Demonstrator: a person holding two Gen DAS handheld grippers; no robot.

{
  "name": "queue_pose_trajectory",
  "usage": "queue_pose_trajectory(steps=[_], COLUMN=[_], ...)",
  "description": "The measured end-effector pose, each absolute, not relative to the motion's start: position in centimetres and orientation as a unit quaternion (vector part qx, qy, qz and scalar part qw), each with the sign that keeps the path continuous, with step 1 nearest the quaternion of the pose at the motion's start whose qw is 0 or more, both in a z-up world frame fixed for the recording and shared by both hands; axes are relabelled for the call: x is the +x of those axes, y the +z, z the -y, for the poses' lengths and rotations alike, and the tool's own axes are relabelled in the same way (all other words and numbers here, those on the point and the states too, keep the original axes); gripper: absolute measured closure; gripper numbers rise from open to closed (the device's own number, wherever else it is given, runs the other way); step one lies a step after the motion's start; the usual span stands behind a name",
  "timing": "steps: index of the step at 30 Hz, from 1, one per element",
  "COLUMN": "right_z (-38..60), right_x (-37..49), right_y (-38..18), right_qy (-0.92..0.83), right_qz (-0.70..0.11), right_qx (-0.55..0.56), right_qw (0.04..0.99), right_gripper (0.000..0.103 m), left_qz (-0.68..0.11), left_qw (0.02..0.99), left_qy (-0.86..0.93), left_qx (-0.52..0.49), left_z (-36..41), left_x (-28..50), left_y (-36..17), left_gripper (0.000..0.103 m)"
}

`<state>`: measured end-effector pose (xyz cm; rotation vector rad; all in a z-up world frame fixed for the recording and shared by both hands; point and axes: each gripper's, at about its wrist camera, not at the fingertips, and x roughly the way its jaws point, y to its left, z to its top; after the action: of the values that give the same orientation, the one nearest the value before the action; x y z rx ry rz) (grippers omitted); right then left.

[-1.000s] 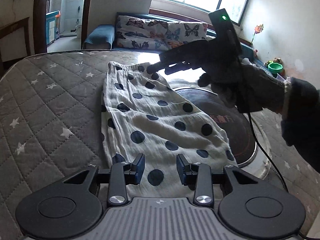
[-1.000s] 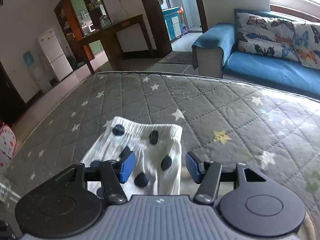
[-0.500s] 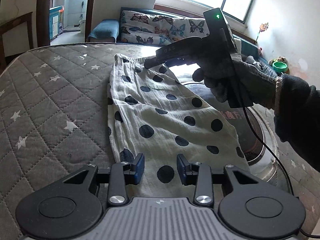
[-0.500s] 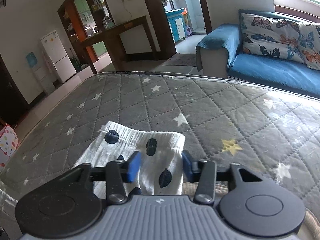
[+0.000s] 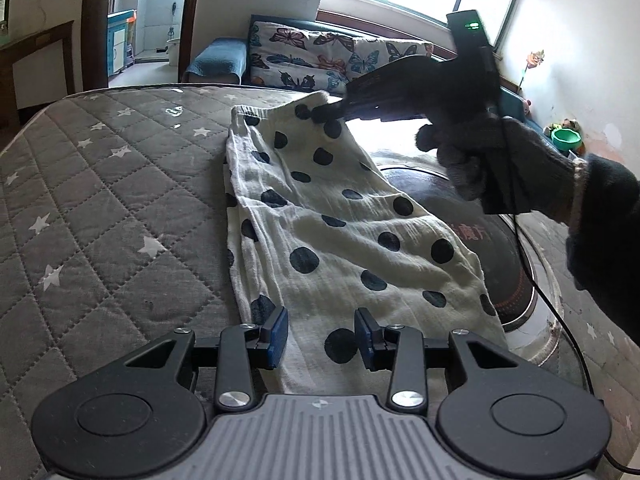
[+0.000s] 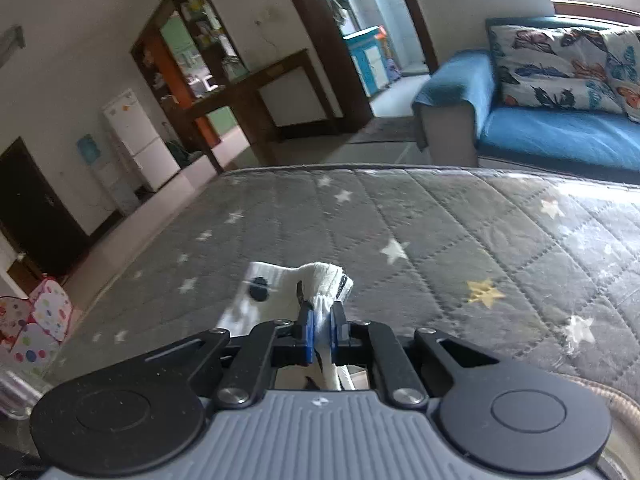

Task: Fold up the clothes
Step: 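Grasp the end of the polka-dot pants with the right gripper and lift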

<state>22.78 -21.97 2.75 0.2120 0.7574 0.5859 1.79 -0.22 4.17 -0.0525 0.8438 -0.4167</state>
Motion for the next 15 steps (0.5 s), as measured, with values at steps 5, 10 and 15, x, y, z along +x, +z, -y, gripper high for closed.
queue_pose_trajectory(steps=[5,10,15], right_z=[21.7,20.9,20.5], right_x=[20.6,16.7,12.1], right_y=[4.6,6.6,8.0], right_qy=[0.31,0.343,0.375], right_qz=[-0.352,-0.343,-0.335], right_qx=[0.096,0.069,0.051], right_qw=[0.878,0.872,0.863], right_gripper=[0.097,0.097,0.097], left_qz=[-0.403,-0.396,-0.387], left_qw=[0.896,0.902,0.908], left_qy=[-0.184,-0.169,-0.152], left_qx=[-0.026,-0.033,-0.045], left_z=[-0.6,-1.8,-3.4], left_x=[1.5,0.8,-0.2], left_y=[4.2,4.6,5.1], left_gripper=[0.062,0.062,0.062])
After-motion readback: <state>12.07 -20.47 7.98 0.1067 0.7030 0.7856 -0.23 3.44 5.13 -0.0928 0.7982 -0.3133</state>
